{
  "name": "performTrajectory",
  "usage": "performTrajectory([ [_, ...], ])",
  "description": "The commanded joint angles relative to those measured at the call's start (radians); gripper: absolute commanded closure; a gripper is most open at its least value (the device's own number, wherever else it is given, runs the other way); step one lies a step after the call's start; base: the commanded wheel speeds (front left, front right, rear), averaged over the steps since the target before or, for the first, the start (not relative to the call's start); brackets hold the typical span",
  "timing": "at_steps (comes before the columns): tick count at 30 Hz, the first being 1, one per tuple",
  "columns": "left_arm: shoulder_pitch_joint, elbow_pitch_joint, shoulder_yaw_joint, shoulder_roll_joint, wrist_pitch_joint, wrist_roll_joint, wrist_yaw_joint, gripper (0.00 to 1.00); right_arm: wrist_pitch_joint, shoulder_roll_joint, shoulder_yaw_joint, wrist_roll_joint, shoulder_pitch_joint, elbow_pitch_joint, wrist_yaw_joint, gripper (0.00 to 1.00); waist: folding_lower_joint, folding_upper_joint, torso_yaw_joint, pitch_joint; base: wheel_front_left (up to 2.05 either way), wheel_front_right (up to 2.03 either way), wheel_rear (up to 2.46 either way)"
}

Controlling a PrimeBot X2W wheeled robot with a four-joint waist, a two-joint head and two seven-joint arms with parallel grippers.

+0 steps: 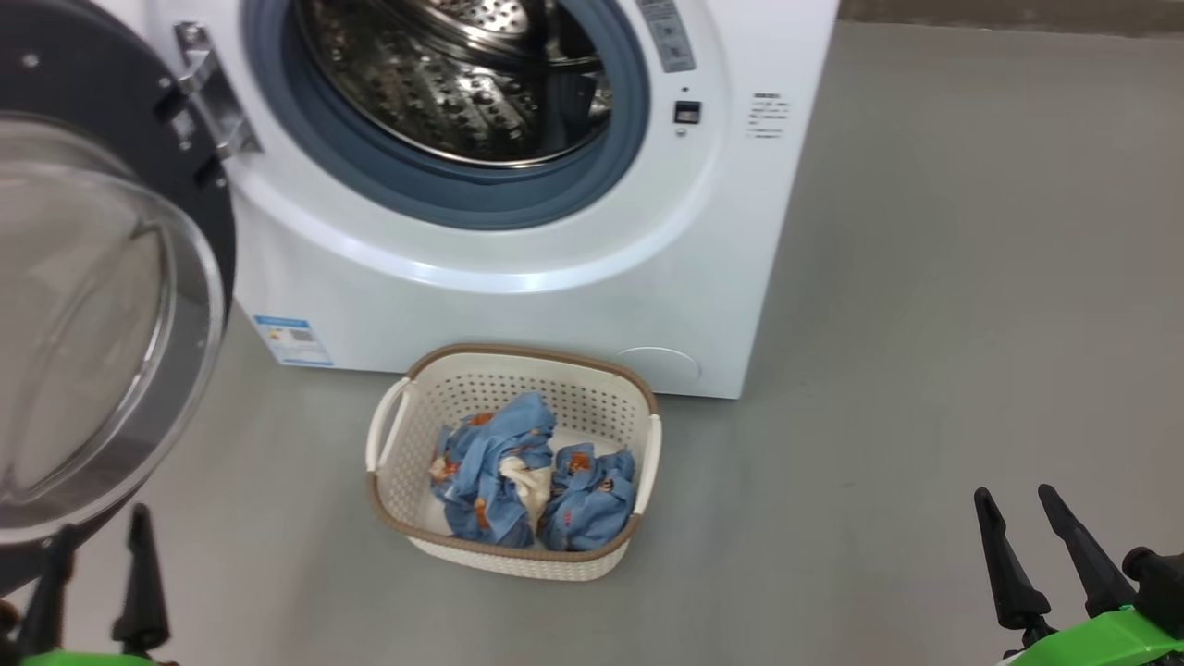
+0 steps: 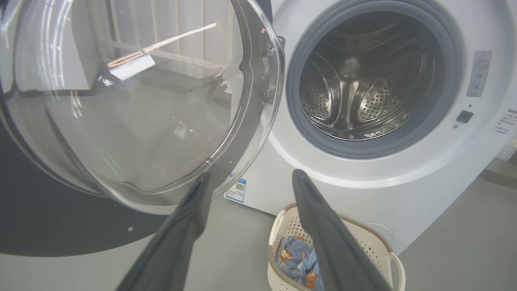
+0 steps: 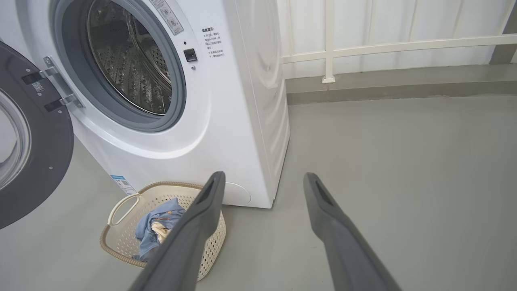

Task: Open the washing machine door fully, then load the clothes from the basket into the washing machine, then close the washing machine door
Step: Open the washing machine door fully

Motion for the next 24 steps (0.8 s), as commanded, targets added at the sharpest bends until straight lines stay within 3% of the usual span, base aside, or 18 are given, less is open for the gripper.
performTrajectory([
  [1,-0.008,-0.031,0.014,0.039,-0.006,-0.001,-0.001,0.00,-0.012,-0.015,0.017,0.005,-0.007,-0.026,0.003,0.00,0.0000,0.0000,-0.033,0.000,0.00,0.00,0.00],
  [13,-0.013,-0.070,-0.111,0.039,-0.006,0.001,-0.001,0.00,-0.012,-0.005,0.010,0.001,-0.018,-0.037,0.003,0.00,0.0000,0.0000,-0.133,0.016,0.00,0.00,0.00],
  [24,-0.017,-0.077,-0.147,0.030,-0.006,-0.009,-0.002,0.00,-0.012,0.001,-0.006,0.000,-0.019,-0.043,0.003,0.00,0.0000,0.0000,-0.178,0.020,0.00,0.00,0.00],
])
